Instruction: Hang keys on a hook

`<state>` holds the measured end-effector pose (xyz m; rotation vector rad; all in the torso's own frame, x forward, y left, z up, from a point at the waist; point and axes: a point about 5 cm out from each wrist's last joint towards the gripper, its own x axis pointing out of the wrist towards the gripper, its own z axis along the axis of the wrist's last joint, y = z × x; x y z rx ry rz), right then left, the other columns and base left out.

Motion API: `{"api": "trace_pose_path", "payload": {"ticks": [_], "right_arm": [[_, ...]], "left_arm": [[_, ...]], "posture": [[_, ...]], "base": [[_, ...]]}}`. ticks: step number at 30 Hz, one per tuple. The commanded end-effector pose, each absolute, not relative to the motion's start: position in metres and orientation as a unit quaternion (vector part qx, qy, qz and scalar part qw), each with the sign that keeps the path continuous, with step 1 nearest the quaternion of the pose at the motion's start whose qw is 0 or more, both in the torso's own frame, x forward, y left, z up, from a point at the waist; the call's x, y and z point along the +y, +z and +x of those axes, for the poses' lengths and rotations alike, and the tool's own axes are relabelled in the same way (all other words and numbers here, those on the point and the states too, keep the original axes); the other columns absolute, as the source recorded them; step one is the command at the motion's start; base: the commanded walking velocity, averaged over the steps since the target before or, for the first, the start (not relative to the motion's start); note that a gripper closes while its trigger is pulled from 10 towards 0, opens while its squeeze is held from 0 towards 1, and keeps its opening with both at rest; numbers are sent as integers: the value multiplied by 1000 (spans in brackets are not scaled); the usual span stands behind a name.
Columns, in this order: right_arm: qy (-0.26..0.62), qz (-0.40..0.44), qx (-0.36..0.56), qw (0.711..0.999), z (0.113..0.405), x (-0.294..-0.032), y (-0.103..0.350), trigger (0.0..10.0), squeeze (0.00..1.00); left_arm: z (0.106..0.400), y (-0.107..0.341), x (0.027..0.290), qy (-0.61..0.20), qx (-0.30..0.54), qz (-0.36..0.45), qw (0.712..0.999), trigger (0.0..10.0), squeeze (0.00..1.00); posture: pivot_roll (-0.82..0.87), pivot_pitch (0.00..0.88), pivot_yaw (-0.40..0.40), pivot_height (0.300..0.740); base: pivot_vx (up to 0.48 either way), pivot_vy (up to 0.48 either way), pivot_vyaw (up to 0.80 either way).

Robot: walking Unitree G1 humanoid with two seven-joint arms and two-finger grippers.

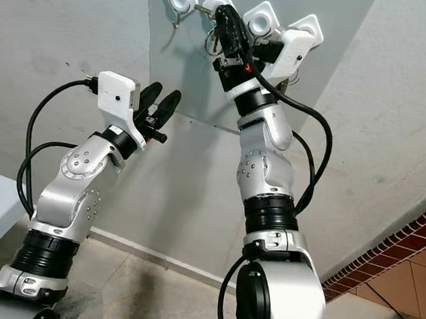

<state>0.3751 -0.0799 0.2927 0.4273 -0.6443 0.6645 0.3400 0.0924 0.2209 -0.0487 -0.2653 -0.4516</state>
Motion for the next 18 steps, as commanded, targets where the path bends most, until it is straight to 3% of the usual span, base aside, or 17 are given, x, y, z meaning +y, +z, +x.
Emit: {"api": "trace_pose_path", "payload": {"ticks": [1,18], "right_arm": [[325,197,-317,869,376,-78,303,10000,0],[329,188,-302,875,384,-73,304,10000,0]], "left_arm": [[339,227,91,-222,-140,-22,965,10000,0],[337,226,93,-217,-138,-24,966,10000,0]], "posture": [[135,55,-77,740],[145,65,-82,740]], "base": [[0,0,0],[0,0,0]]}}
